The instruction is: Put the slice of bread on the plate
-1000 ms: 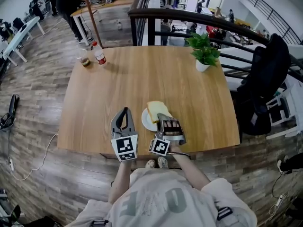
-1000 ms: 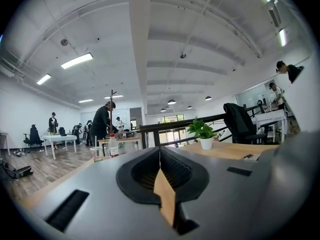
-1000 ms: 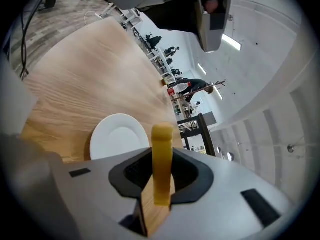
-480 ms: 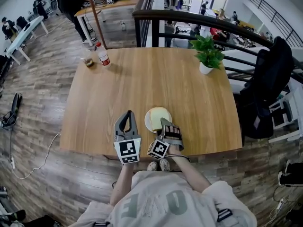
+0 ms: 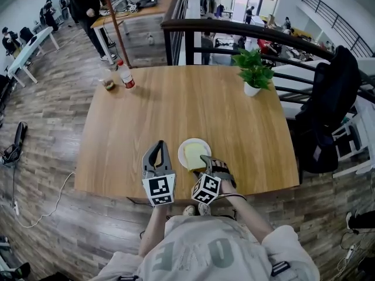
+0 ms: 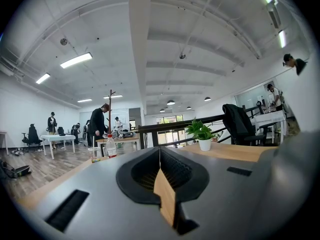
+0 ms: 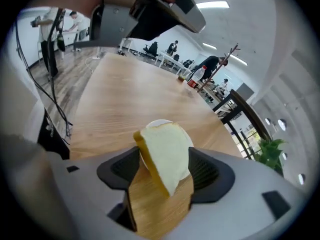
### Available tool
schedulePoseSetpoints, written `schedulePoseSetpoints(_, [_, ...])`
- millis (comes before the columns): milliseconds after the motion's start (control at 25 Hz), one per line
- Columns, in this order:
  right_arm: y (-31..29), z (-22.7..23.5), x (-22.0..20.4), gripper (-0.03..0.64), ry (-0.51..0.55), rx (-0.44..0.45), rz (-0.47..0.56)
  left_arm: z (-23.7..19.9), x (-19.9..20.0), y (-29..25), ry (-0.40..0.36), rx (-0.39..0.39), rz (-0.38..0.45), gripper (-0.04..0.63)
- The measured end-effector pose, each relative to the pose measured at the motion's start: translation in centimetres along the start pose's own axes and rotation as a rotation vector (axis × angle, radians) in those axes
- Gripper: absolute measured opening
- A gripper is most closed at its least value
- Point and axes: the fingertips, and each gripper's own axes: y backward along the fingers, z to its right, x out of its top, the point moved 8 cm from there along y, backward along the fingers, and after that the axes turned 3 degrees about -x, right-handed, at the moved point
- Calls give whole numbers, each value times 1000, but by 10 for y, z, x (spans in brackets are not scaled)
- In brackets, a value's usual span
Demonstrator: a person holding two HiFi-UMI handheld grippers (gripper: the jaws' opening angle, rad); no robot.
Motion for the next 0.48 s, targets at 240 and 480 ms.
schedulePoseSetpoints(240, [35,17,6,287,-163,66,95,4,7,-4,15,3,23,9])
schedulePoseSetpoints(480, [82,73,37,287,-378,4,303,5,31,-6,32,10,81,9])
